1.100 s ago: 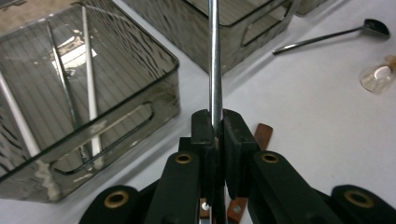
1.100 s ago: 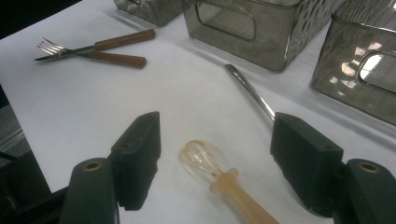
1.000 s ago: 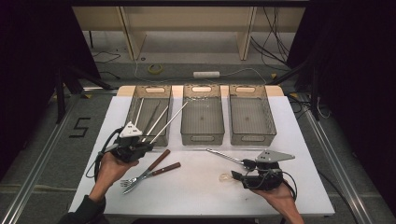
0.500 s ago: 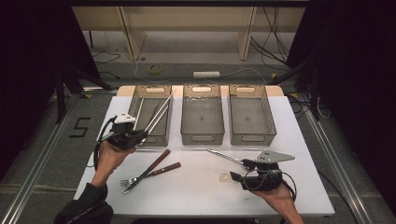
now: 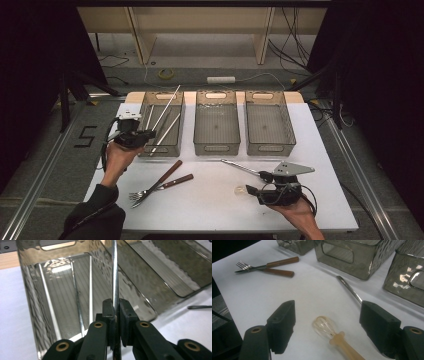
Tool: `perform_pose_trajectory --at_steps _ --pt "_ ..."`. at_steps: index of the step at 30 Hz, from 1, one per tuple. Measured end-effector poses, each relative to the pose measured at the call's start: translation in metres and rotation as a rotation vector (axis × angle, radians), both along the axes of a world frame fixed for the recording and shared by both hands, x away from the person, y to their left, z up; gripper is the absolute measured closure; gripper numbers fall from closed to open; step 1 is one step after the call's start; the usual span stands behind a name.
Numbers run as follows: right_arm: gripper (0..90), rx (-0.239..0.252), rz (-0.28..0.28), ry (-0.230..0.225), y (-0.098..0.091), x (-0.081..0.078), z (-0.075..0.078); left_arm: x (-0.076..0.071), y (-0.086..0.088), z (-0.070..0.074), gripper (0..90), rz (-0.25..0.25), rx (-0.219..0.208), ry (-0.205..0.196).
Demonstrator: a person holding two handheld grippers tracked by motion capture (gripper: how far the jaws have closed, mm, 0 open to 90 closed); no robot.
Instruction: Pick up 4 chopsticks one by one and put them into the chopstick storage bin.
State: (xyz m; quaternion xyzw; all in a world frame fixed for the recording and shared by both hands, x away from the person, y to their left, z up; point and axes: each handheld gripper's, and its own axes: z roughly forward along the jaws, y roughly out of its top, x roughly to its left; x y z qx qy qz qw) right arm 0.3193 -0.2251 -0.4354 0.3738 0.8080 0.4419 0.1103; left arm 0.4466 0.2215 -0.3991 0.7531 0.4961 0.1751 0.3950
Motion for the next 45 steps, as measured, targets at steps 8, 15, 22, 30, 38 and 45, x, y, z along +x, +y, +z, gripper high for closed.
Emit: perform_pose_trajectory --at_steps 8,15,22,30,38,45 --pt "30.0 -0.006 -0.001 0.0 0.001 0.0 -0.001 0.016 0.005 -0.002 83.6 0.05 -0.009 0.012" --pt "30.0 -0.005 0.002 0.004 0.001 0.001 -0.001 0.03 0.006 -0.005 83.5 0.064 -0.03 0.048" --pt "30.0 0.0 0.001 0.006 0.0 0.001 -0.001 0.043 0.008 -0.013 83.5 0.09 -0.023 0.087" --pt "30.1 0.0 0.004 0.005 0.001 0.001 -0.001 0.051 0.01 -0.021 83.3 0.139 0.006 0.132" --pt "30.2 -0.002 0.005 0.007 0.001 0.001 -0.001 0.055 0.01 -0.025 82.8 0.163 0.032 0.16" --pt "30.2 -0.006 0.009 0.01 0.001 0.001 -0.001 0.054 0.01 -0.026 81.4 0.176 0.031 0.149"
